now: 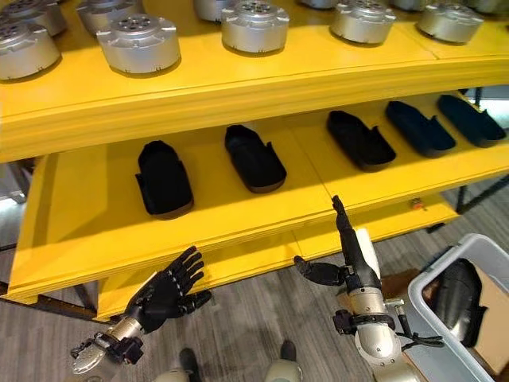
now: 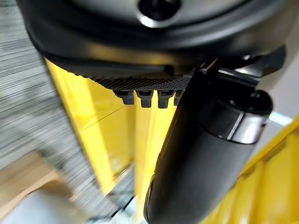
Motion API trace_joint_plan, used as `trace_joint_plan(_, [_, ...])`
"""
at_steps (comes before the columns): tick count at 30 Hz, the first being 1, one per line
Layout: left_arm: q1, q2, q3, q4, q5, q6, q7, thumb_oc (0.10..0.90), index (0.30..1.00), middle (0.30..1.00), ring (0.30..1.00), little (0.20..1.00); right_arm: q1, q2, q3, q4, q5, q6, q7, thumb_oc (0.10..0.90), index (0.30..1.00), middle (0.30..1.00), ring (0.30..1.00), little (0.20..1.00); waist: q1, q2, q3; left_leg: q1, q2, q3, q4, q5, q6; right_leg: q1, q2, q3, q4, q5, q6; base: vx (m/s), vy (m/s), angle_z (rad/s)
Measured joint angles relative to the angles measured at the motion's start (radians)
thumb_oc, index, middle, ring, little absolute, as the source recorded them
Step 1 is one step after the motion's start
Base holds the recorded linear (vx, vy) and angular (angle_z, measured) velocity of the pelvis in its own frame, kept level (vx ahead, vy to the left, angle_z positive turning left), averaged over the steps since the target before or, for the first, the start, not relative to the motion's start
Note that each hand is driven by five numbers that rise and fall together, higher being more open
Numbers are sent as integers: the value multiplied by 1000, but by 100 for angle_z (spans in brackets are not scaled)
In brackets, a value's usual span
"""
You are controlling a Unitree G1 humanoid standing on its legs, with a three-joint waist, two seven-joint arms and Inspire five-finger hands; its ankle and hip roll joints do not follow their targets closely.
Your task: Move parts from the plastic box to the shelf.
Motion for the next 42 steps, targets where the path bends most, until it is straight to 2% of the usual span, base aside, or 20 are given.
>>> trace_joint_plan(2, [-25, -4, -5, 22, -3, -1, -30, 900, 1000, 1000, 1000, 1000, -12, -3, -9, 41, -3, -37, -49, 900, 1000, 1000, 1000, 1000, -25, 10, 7, 7, 7, 19, -24, 5, 17, -9, -5, -2, -37, 95, 40, -151, 38, -36])
trace_joint_plan(3, [-34, -5, -4, 24, -9, -5, -37, 900, 1000, 1000, 1000, 1000, -10, -6, -10, 57, -4, -41, -59, 900, 1000, 1000, 1000, 1000, -26, 22, 15, 8, 19, 29, -31, 22, 41, -22, 2, -16, 29, 43, 32, -174, -2, -11])
trace_joint_plan(4, [-36, -5, 4, 25, -16, -16, -62, 900, 1000, 1000, 1000, 1000, -5, -9, -10, 89, -13, -47, -68, 900, 1000, 1000, 1000, 1000, -18, 37, 22, 18, 44, 42, -48, 33, 46, -45, 8, -44, 205, -106, -32, -106, -53, 1])
trace_joint_plan(5, [-23, 4, 11, 21, -18, -41, -85, 900, 1000, 1000, 1000, 1000, 3, -12, -10, 99, -34, -47, -73, 900, 1000, 1000, 1000, 1000, -13, 41, 20, 18, 57, 52, -54, 46, 51, -42, 7, -70, 326, -184, -61, -100, -62, -8])
trace_joint_plan(6, [-9, 16, 13, 24, -19, -52, -96, 900, 1000, 1000, 1000, 1000, 2, -12, -10, 99, -43, -53, -77, 900, 1000, 1000, 1000, 1000, 7, 33, 18, 18, 54, 54, -53, 48, 46, -25, 1, -88, 353, -224, -82, -48, -107, -24])
trace_joint_plan(7, [-3, 26, 13, 30, -18, -53, -96, 900, 1000, 1000, 1000, 1000, -3, -12, -10, 99, -44, -59, -77, 900, 1000, 1000, 1000, 1000, 17, 22, 17, 18, 40, 52, -48, 47, 36, -13, 9, -97, 312, -213, -71, -25, -161, -59])
trace_joint_plan(9, [5, 28, 8, 53, -20, -54, -97, 900, 1000, 1000, 1000, 1000, -70, -12, -6, 115, -65, -72, -84, 900, 1000, 1000, 1000, 1000, 36, 21, 23, -12, -7, 10, -13, -3, 35, 6, 24, -75, 126, -178, 16, -14, -251, -125])
trace_joint_plan(10, [0, 0, 12, 74, -25, -53, -99, 900, 1000, 1000, 1000, 1000, -128, -27, -8, 136, -86, -78, -85, 900, 1000, 1000, 1000, 1000, 54, 61, 39, -5, 30, 25, -29, 36, 32, 39, 49, -78, 32, -188, -5, -6, -244, -147])
trace_joint_plan(11, [0, -21, 20, 83, -29, -52, -99, 900, 1000, 1000, 1000, 1000, -144, -35, -17, 140, -92, -77, -90, 900, 1000, 1000, 1000, 1000, 50, 88, 54, -4, 54, 50, -29, 45, 31, 23, 57, -113, 128, -241, -45, -7, -383, -128])
trace_joint_plan(12, [15, -36, 41, 62, -57, -54, -100, 900, 1000, 1000, 1000, 1000, -120, -50, -18, 142, -92, -69, -98, 900, 1000, 1000, 1000, 1000, 45, 92, 52, 10, 78, 92, -44, 54, 30, 12, 46, -148, 279, -330, -80, 30, -390, -80])
trace_joint_plan(13, [41, -32, 68, 16, -91, -67, -101, 900, 1000, 1000, 1000, 1000, -101, -67, -19, 151, -104, -61, -93, 900, 1000, 1000, 1000, 1000, 60, 59, 48, 35, 93, 139, -38, 65, 10, 42, 25, -232, 383, -419, -92, 52, -431, -87])
trace_joint_plan(14, [55, -25, 82, 2, -97, -80, -103, 900, 1000, 1000, 1000, 1000, -94, -68, -18, 152, -110, -55, -93, 900, 1000, 1000, 1000, 1000, 70, 31, 38, 36, 98, 154, -20, 61, 2, 73, 17, -251, 355, -461, -93, 91, -384, -100])
trace_joint_plan(15, [46, -37, 96, 17, -103, -86, -90, 900, 1000, 1000, 1000, 1000, -109, -74, -18, 161, -122, -47, -92, 900, 1000, 1000, 1000, 1000, 72, 31, 39, 41, 136, 183, 5, 61, -9, 99, 47, -278, 293, -477, -91, 71, -315, -75])
trace_joint_plan(18, [39, -59, 91, 17, -134, -85, -74, 900, 1000, 1000, 1000, 1000, -133, -112, -21, 161, -155, -11, -93, 900, 1000, 1000, 1000, 1000, 65, 47, 30, 72, 172, 206, -28, 97, 4, 100, 126, -226, 236, -439, -117, 63, -323, -93])
trace_joint_plan(21, [17, -110, 78, 17, -175, -74, -70, 900, 1000, 1000, 1000, 1000, -121, -166, -49, 176, -188, 27, -103, 900, 1000, 1000, 1000, 1000, 12, 53, 27, 85, 195, 183, -40, 137, -15, 76, 166, -200, 245, -435, -137, 51, -286, -45])
trace_joint_plan(32, [-28, -124, 73, 25, -200, -77, -66, 900, 1000, 1000, 1000, 1000, -110, -163, -68, 194, -195, 47, -140, 900, 1000, 1000, 1000, 1000, -63, 67, 26, 109, 220, 197, -35, 167, -44, 16, 182, -165, 283, -431, -151, 50, -204, -29])
trace_joint_plan(38, [-89, -84, 63, 23, -197, -91, -20, 900, 1000, 1000, 1000, 1000, -81, -143, -69, 216, -194, -47, -142, 900, 1000, 1000, 1000, 1000, -86, 72, 27, 139, 221, 236, -34, 175, -68, -53, 176, -111, 384, -494, -179, 75, -90, -29])
trace_joint_plan(40, [-122, -85, 63, 21, -197, -91, 11, 900, 1000, 1000, 1000, 1000, -81, -142, -67, 225, -191, -71, -133, 900, 1000, 1000, 1000, 1000, -83, 74, 28, 136, 217, 181, -14, 179, -68, -80, 182, -73, 405, -500, -188, 76, 0, -55])
trace_joint_plan(41, [-138, -86, 62, 21, -196, -93, 36, 900, 1000, 1000, 1000, 1000, -82, -144, -64, 228, -191, -98, -120, 900, 1000, 1000, 1000, 1000, -62, 72, 28, 118, 210, 63, 37, 175, -63, -89, 184, -29, 412, -497, -189, 62, 22, -69])
trace_joint_plan(42, [-140, -88, 63, 18, -196, -94, 47, 900, 1000, 1000, 1000, 1000, -84, -143, -62, 228, -191, -112, -114, 900, 1000, 1000, 1000, 1000, -62, 70, 30, 96, 199, 2, 76, 150, -62, -90, 189, 1, 407, -477, -192, 142, 107, -99])
